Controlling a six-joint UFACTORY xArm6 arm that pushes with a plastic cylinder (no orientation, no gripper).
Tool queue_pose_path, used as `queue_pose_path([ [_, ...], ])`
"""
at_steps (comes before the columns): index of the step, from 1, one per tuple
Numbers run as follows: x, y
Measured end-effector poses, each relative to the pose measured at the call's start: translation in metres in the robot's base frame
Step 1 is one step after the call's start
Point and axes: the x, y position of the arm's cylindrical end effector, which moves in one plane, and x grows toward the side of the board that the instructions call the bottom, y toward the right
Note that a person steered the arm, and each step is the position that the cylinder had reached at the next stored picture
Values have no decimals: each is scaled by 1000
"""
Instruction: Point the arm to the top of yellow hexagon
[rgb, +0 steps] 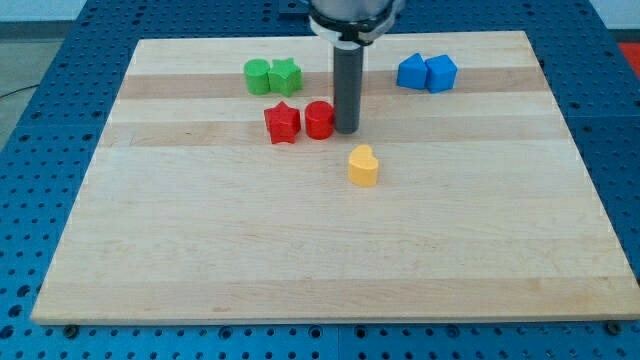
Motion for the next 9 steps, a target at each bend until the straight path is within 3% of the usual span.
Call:
queue_pose_path([
  [2,0,-35],
  [4,-2,2],
  [9,-104,-3],
])
